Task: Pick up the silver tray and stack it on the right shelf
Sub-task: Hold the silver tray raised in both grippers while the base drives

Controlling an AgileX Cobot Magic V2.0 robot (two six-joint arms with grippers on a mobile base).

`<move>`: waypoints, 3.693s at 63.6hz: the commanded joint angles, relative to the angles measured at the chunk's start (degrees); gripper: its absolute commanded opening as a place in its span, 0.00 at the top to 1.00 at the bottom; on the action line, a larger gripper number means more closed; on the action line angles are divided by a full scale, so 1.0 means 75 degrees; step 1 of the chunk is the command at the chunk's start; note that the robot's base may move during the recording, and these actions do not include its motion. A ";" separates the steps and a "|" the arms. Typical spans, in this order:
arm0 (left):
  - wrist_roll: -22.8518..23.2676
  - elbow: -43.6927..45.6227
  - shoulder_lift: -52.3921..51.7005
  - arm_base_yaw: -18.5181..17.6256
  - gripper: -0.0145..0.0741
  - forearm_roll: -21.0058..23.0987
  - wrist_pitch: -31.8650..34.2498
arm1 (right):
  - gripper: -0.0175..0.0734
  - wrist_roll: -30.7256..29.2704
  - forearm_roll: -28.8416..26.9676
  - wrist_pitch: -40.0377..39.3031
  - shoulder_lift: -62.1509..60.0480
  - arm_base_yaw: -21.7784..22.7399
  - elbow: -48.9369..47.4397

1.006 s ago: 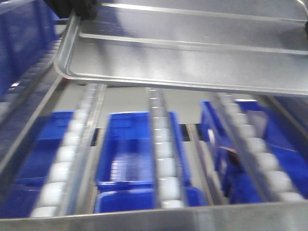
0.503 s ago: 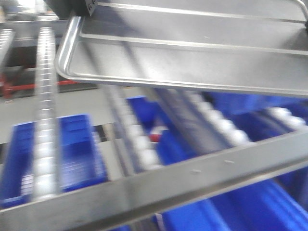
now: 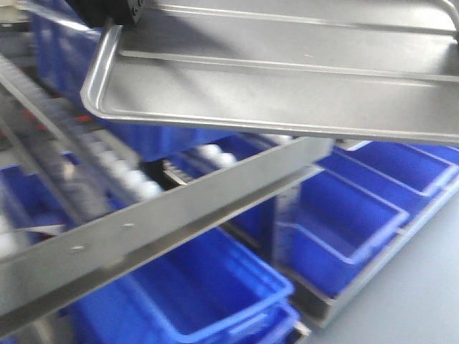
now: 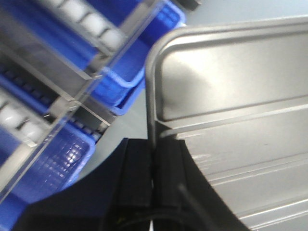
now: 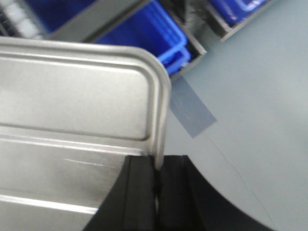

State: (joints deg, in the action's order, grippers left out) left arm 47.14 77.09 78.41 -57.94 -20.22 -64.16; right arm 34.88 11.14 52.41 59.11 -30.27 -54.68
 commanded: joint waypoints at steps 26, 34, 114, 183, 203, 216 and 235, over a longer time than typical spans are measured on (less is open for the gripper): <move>-0.0110 0.0232 -0.0266 -0.0049 0.94 -0.0373 -0.0213 | 0.75 -0.0110 0.0505 -0.0221 -0.0149 0.0045 -0.0288; -0.0110 0.0232 -0.0266 -0.0049 0.94 -0.0373 -0.0213 | 0.75 -0.0110 0.0505 -0.0221 -0.0149 0.0045 -0.0288; -0.0110 0.0232 -0.0266 -0.0049 0.94 -0.0373 -0.0213 | 0.75 -0.0110 0.0505 -0.0221 -0.0149 0.0045 -0.0288; -0.0110 0.0232 -0.0266 -0.0049 0.94 -0.0330 -0.0213 | 0.75 -0.0110 0.0505 -0.0221 -0.0149 0.0045 -0.0288; -0.0110 0.0232 -0.0266 -0.0049 0.94 -0.0314 -0.0213 | 0.75 -0.0110 0.0505 -0.0221 -0.0149 0.0045 -0.0288; -0.0110 0.0232 -0.0266 -0.0049 0.94 -0.0314 -0.0213 | 0.75 -0.0110 0.0505 -0.0221 -0.0149 0.0045 -0.0288; -0.0110 0.0232 -0.0266 -0.0049 0.94 -0.0314 -0.0213 | 0.75 -0.0110 0.0505 -0.0213 -0.0149 0.0045 -0.0288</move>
State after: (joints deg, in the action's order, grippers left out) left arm 47.14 77.19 78.41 -57.97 -19.82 -64.28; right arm 34.88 11.14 52.67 59.11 -30.27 -54.68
